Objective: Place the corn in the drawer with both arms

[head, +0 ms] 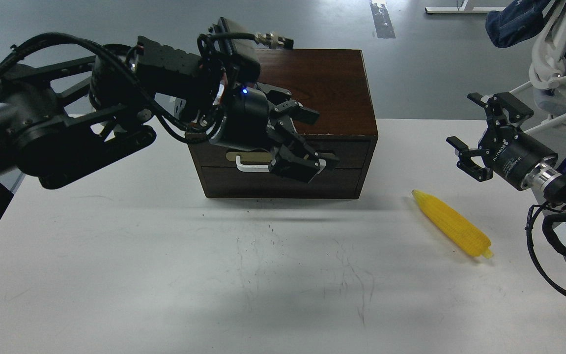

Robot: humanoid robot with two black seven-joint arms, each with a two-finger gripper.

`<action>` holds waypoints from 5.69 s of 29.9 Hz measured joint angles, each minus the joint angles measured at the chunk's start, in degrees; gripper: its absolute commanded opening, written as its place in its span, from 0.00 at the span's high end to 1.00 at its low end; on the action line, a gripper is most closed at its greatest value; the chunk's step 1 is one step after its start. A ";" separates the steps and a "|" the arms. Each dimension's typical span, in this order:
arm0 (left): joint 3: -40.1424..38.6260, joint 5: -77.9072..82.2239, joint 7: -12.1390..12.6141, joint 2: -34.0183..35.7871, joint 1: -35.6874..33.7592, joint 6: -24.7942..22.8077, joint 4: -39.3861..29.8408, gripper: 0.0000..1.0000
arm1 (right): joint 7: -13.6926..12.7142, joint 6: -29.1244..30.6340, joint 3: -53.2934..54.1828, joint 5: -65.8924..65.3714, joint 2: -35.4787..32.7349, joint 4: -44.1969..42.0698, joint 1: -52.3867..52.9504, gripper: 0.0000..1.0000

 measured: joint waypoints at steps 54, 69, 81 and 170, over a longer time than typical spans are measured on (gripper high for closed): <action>11.54 11.51 0.05 -5.60 1.64 0.00 4.20 0.01 | 0.00 0.02 0.15 -0.24 -1.17 0.23 -0.24 0.01; 11.49 9.79 -0.03 0.73 1.64 0.00 -9.27 0.01 | 0.00 0.02 0.06 -0.24 -1.21 0.20 -0.33 0.01; 7.53 4.70 0.01 3.05 0.91 0.00 -9.78 0.01 | 0.00 0.12 -0.29 -12.87 -3.72 0.42 -0.09 0.01; -10.68 -85.76 0.01 19.04 6.85 0.00 5.31 0.01 | 0.01 -11.17 -35.37 -94.32 30.60 4.72 61.76 1.00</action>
